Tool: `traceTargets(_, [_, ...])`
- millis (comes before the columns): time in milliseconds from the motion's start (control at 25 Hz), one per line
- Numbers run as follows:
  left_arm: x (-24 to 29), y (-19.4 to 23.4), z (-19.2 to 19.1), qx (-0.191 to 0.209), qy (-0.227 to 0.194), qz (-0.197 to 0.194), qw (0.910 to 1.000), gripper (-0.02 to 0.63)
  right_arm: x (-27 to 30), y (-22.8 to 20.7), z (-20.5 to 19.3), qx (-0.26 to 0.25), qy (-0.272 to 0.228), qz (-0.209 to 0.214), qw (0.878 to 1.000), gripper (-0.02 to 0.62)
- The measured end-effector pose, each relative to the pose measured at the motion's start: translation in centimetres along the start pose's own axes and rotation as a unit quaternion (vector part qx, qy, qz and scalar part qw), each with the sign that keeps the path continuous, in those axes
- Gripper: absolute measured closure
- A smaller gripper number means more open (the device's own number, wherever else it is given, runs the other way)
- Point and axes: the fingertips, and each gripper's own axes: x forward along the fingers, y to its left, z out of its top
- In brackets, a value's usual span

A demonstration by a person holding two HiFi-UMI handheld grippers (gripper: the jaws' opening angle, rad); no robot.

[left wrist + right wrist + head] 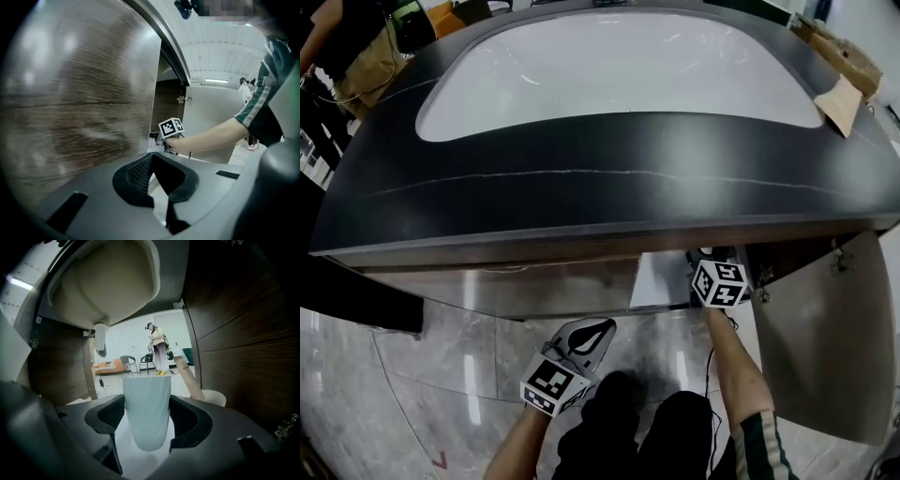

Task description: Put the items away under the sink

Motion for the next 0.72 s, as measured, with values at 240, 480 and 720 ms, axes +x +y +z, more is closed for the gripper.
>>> traceTargets(240, [-1.5,1.3,-2.4,-0.016,0.021,0.018,0.9995,0.597,2.6,-0.7,-1.4,-0.006,0.009,-0.01,1.0,0.262])
traceTargets(480, [-1.5,1.6,-2.5,-0.024,0.008,0.021,0.9995,0.597,1.9,-0.7,-3.9,-0.002,0.036,-0.007,0.999,0.261])
traceTargets(720, [-1.2,0.8,-2.2,-0.024,0.003,0.012,0.9996,0.597,0.3,0.2,-5.8,-0.024,0.066,-0.007,0.998,0.261])
